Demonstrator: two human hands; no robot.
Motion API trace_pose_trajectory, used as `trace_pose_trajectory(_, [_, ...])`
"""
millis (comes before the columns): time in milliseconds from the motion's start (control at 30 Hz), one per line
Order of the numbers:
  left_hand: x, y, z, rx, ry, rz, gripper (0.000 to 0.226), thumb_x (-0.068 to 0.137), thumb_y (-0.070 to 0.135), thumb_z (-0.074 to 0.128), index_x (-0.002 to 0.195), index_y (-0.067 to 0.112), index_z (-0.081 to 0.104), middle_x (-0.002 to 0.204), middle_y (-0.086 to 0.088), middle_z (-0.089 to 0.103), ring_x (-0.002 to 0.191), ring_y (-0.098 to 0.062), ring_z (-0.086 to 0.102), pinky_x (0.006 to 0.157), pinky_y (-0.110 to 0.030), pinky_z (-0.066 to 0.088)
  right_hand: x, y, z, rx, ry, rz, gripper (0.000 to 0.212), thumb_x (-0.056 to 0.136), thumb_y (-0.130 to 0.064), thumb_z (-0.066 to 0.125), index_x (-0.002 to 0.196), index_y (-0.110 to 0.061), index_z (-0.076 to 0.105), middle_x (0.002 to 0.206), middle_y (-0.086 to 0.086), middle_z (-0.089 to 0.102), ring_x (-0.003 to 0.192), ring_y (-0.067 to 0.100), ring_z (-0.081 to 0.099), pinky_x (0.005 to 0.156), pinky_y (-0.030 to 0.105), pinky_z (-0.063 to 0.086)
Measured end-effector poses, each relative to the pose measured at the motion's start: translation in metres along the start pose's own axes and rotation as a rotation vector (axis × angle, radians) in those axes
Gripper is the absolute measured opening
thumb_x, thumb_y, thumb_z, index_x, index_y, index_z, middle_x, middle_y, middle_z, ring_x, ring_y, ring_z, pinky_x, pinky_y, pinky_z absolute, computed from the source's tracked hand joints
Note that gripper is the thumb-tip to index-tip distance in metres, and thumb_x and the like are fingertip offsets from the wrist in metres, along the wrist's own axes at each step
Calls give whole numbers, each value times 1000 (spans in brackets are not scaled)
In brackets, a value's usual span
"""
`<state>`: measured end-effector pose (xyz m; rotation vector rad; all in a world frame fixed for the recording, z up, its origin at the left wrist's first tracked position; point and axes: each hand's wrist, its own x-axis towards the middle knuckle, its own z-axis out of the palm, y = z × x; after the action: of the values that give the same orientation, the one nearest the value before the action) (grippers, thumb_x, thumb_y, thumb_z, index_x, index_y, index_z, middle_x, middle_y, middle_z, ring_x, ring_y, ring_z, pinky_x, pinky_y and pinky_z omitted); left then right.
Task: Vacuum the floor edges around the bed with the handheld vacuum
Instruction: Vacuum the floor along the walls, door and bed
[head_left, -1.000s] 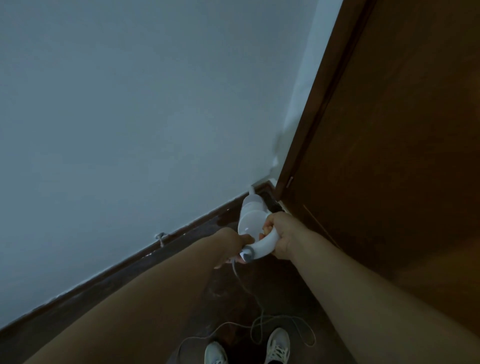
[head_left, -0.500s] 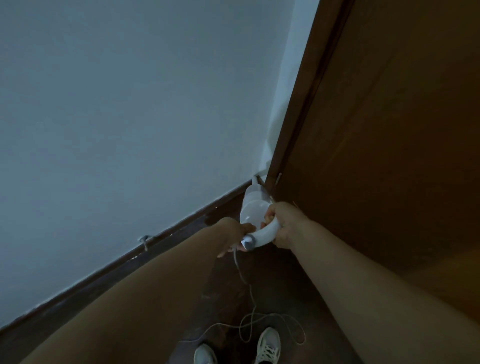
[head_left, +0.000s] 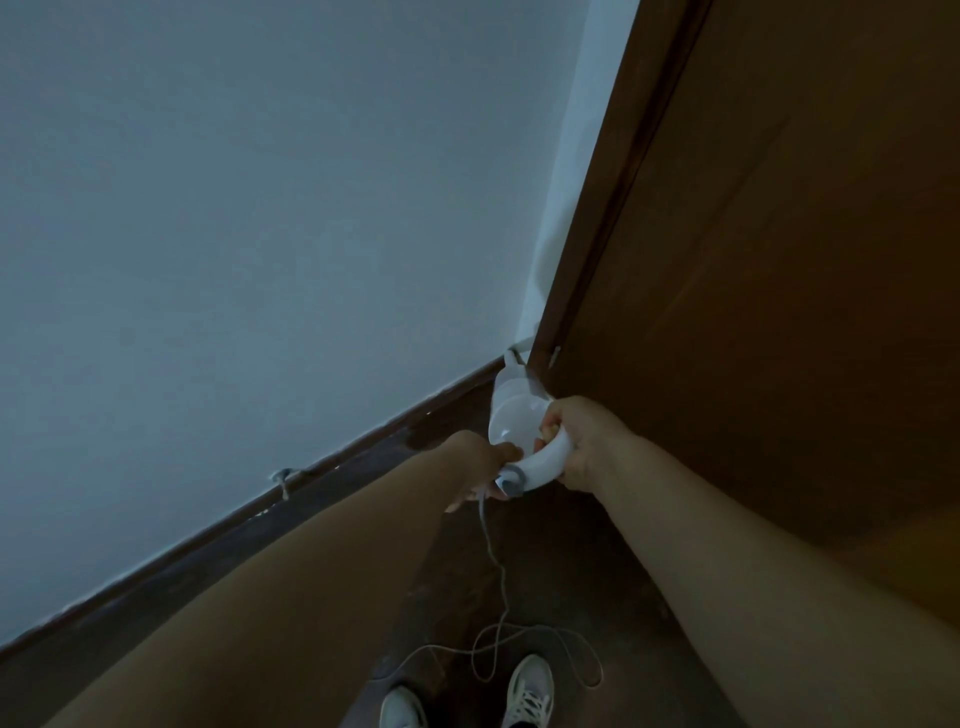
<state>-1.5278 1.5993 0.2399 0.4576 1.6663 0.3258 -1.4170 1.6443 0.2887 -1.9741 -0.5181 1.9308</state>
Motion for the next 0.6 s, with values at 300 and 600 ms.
trace_pose_trajectory(300, [-3, -8, -9, 133, 22, 55, 44, 94, 30, 58, 120, -5, 58, 83, -9, 62, 67, -17, 58, 62, -22, 49, -9, 13, 10, 93, 9, -20, 47, 88, 3, 45, 133, -10, 49, 79, 8, 44, 62, 16, 46, 51, 28, 40])
trace_pose_trajectory(600, [-8, -13, 2, 46, -21, 17, 44, 94, 31, 59, 124, -1, 52, 81, -5, 61, 66, -13, 63, 82, -29, 55, -2, 27, 0, 136, 89, 38, 42, 85, 0, 51, 126, -9, 55, 82, 8, 46, 63, 16, 48, 48, 29, 39])
